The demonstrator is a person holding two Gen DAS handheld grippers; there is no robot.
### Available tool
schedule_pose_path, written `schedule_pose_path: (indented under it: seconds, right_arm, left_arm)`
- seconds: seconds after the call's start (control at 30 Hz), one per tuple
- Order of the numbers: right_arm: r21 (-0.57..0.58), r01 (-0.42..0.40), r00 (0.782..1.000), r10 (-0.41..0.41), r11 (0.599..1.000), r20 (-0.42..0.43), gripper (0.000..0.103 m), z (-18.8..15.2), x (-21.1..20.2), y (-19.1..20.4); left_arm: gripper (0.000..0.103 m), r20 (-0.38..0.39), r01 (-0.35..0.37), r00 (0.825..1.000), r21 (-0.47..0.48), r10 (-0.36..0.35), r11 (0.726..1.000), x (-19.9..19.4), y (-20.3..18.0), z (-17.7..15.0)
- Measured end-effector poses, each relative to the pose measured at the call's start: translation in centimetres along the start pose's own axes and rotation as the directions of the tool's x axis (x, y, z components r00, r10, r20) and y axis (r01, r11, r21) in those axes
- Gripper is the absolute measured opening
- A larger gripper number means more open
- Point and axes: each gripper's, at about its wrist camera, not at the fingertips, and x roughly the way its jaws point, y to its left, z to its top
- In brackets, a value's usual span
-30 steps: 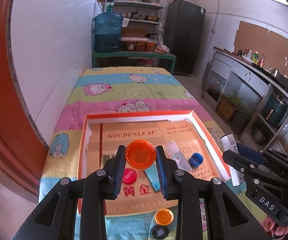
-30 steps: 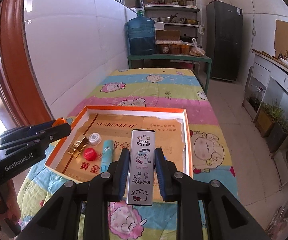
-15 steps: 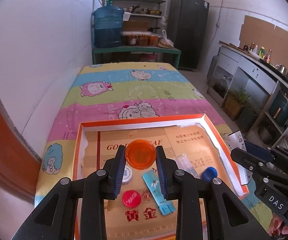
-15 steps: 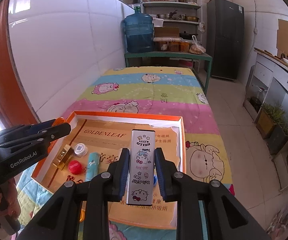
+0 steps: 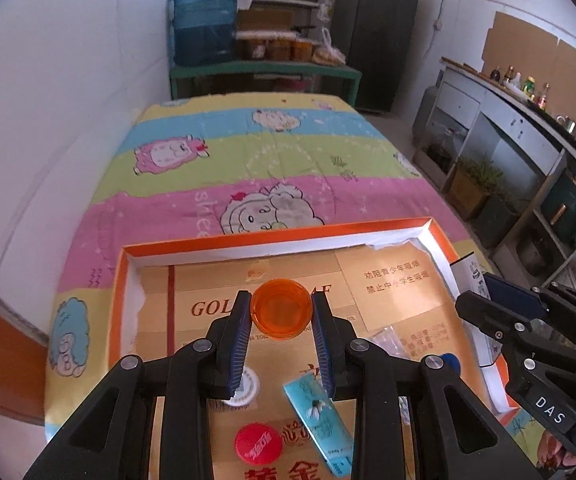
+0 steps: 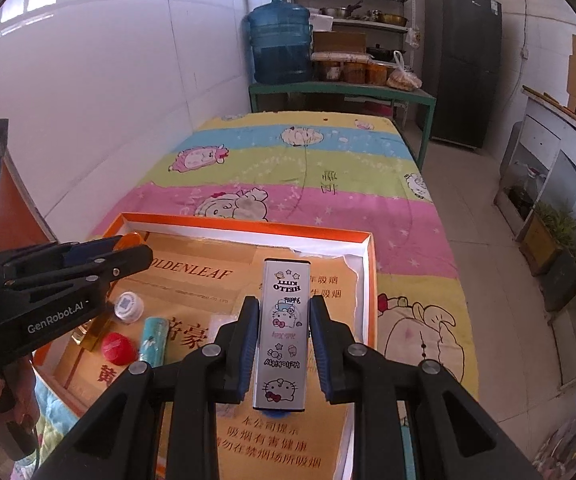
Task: Organize rigid objects
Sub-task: 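Carry the Hello Kitty box and orange cap over the cardboard box with both tools, then lower the Hello Kitty box and orange cap into the box and open both tools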
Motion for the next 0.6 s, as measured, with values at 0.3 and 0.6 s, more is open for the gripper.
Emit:
schedule_pose_path:
  seconds: [0.3,0.6]
  right_arm:
    - [-0.006,-0.008,0.998,0.007,1.000,-0.060,0.026,1.1,3.2,-0.8]
    - [-0.007,-0.022,0.993,0.021,1.000,-0.113,0.026,1.5,5.5,-1.3]
  left_arm:
    - [0.030,-0.049,-0.013,0.999,0.007,0.013,1.000,3.2,-0.3,1.2]
    - [0.030,-0.124,-0.006,0.992,0.003,0.007,1.000,5.7,-0.5,1.4]
